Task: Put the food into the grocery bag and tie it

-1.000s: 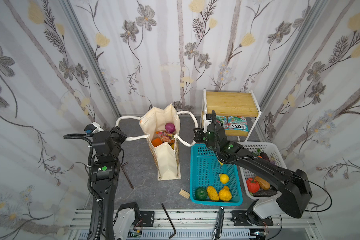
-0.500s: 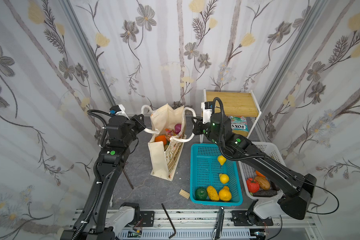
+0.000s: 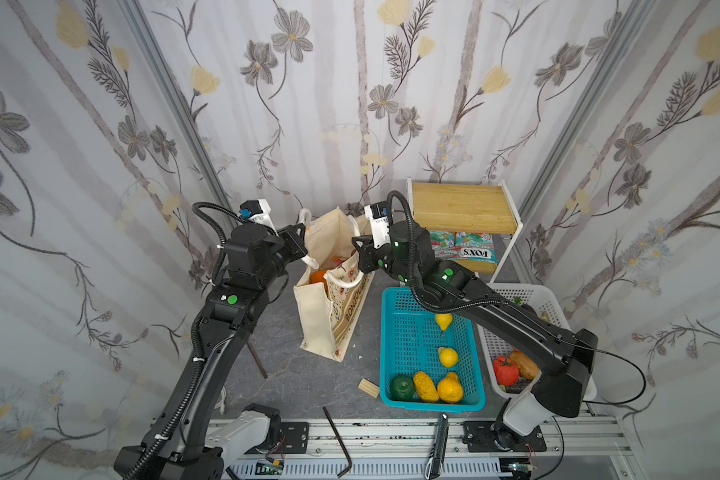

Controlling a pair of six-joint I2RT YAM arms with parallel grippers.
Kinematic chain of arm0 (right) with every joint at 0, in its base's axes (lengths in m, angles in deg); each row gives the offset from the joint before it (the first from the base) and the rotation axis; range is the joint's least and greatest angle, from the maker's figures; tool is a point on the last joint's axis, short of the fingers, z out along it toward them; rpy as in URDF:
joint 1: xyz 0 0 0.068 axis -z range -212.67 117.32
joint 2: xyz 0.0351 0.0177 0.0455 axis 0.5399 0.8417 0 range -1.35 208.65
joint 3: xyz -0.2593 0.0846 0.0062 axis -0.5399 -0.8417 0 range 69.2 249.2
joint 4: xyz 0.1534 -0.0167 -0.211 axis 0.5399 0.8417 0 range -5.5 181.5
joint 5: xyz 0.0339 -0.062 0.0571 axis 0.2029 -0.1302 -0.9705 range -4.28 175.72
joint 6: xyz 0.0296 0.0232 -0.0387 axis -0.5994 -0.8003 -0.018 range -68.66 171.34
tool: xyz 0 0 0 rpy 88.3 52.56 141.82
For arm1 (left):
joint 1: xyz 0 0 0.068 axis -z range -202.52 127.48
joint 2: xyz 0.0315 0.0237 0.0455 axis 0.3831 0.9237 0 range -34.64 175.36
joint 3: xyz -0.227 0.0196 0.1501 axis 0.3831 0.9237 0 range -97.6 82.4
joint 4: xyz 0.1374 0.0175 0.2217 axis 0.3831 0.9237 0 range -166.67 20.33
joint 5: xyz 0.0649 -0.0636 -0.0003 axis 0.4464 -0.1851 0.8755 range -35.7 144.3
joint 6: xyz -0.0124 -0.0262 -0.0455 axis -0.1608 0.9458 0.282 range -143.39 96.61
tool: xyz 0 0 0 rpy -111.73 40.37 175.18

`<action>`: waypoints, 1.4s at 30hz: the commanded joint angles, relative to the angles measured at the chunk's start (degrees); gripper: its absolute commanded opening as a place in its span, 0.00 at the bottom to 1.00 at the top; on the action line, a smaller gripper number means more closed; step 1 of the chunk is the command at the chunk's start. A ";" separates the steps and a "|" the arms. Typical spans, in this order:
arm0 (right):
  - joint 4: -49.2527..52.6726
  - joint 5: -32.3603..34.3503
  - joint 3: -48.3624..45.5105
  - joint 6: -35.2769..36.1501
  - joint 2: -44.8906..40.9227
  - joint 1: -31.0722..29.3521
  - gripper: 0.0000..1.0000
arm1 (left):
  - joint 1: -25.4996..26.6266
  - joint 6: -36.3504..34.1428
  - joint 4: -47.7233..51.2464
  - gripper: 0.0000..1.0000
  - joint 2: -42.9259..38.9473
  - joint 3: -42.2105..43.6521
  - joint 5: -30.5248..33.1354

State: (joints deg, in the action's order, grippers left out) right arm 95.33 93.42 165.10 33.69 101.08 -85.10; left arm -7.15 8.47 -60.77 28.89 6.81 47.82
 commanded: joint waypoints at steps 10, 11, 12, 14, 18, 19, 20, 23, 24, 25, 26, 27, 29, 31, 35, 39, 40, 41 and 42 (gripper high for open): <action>-5.19 -17.18 5.20 5.04 7.41 0.37 0.00 | 4.13 -2.89 0.20 0.00 4.41 -6.76 -10.32; -5.71 -18.62 5.96 3.74 8.31 1.21 0.00 | 4.51 -3.09 0.51 0.00 4.33 -6.61 -10.38; -6.40 -20.13 6.31 2.63 8.92 1.83 0.00 | 4.79 -3.33 0.78 0.00 4.17 -6.44 -10.26; -8.86 -23.13 6.96 0.12 10.23 3.24 0.00 | 5.40 -3.81 1.47 0.00 3.97 -6.06 -10.30; -13.53 -27.50 7.87 -4.11 12.23 4.98 0.00 | 6.18 -5.19 2.41 0.06 4.15 -5.31 -9.68; -14.10 -27.91 8.06 -4.72 12.67 4.96 0.00 | 6.16 -5.67 2.59 0.10 4.23 -4.90 -9.14; -14.25 -27.92 8.03 -4.85 12.94 4.96 0.00 | 6.16 -6.13 2.80 0.13 4.40 -4.58 -8.27; -13.67 -27.99 7.91 -4.89 13.80 4.97 0.00 | 6.17 -6.63 3.17 0.35 5.06 -4.21 -5.82; -13.64 -28.19 7.59 -5.04 13.92 4.96 0.00 | 6.16 -6.63 3.15 0.46 5.19 -4.30 -5.38; -13.90 -28.28 7.07 -5.31 13.98 4.84 0.00 | 6.19 -6.63 3.17 0.58 5.37 -4.46 -5.07; -14.43 -28.44 6.32 -5.59 13.86 4.84 0.00 | 6.16 -6.64 3.17 0.68 5.53 -4.70 -4.70; -15.00 -28.53 5.77 -5.85 13.70 4.86 0.00 | 6.16 -6.63 3.17 0.73 5.62 -4.89 -4.31; -15.74 -28.99 5.13 -6.17 13.54 4.81 0.00 | 6.16 -6.63 3.16 0.79 5.56 -5.19 -2.89; -16.16 -29.15 5.10 -6.47 13.84 4.94 0.00 | 6.16 -6.60 3.07 0.82 5.19 -5.18 -0.85; -16.03 -28.90 5.26 -6.78 14.45 5.02 0.00 | 6.10 -7.41 3.08 0.85 3.63 -4.49 3.73; -15.93 -28.57 5.14 -7.04 14.60 4.97 0.00 | 5.92 -7.18 3.04 0.88 1.30 -4.35 8.69; -15.92 -28.54 5.11 -7.16 14.65 4.96 0.00 | 5.70 -7.00 3.00 0.93 0.55 -4.36 10.29; -15.89 -28.53 5.18 -7.20 14.77 4.92 0.00 | 5.33 -6.77 2.98 0.95 -0.03 -4.39 11.34; -15.76 -28.45 5.17 -7.15 14.82 4.97 0.00 | 4.86 -6.49 2.97 0.96 -0.60 -4.39 12.02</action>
State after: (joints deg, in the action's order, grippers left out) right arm 81.72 65.32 170.34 26.90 115.33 -80.12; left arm -1.59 2.06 -56.72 29.50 2.40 54.33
